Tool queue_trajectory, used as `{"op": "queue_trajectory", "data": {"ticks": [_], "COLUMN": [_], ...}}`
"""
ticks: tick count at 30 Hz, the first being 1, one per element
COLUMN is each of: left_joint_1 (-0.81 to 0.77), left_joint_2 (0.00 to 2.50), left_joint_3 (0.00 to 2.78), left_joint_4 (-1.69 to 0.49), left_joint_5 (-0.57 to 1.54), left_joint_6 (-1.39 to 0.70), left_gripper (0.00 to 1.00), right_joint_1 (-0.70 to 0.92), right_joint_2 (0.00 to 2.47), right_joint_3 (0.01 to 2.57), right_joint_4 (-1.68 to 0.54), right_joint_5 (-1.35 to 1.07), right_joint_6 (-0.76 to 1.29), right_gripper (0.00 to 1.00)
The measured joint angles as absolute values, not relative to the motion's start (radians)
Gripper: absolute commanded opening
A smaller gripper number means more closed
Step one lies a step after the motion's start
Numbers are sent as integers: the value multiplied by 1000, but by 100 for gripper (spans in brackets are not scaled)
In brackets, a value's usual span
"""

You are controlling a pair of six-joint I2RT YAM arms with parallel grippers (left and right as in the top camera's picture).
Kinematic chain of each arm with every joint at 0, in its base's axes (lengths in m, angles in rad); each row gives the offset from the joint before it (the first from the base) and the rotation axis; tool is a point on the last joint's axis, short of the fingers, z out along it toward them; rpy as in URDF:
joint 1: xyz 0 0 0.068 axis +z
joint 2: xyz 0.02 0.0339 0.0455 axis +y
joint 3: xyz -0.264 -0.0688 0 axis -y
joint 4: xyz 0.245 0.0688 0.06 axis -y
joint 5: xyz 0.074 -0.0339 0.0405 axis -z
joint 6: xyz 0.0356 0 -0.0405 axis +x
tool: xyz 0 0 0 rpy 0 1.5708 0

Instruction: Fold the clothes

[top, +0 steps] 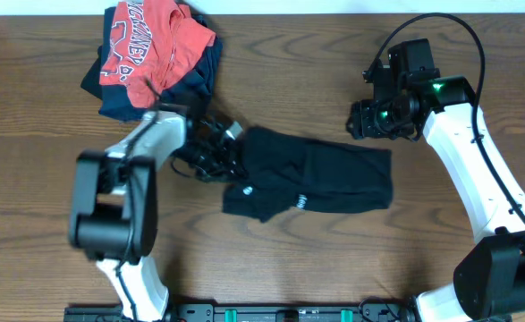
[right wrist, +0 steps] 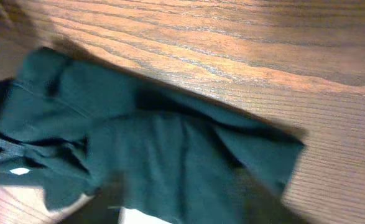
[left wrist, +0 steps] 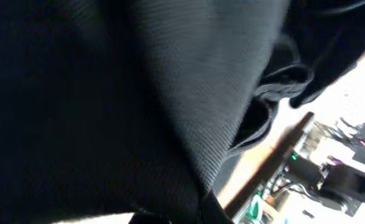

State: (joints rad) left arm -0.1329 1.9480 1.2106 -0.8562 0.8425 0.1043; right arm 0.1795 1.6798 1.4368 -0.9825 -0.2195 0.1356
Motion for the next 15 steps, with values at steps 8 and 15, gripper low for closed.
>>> {"op": "queue_trajectory", "data": {"ticks": [8, 15], "left_joint_1": [-107, -107], "left_joint_2": [1724, 1719], "left_joint_3": [1237, 1237], "left_joint_4": [-864, -871], "left_joint_5": [706, 669], "left_joint_6": [96, 78], "left_gripper": [6, 6], "right_joint_1": [179, 179], "right_joint_2": [1679, 1679], "right_joint_3": [1390, 1196], "right_joint_4": [-867, -715], "right_joint_5": [-329, -470], "right_joint_6": [167, 197], "right_gripper": [1, 1]}}
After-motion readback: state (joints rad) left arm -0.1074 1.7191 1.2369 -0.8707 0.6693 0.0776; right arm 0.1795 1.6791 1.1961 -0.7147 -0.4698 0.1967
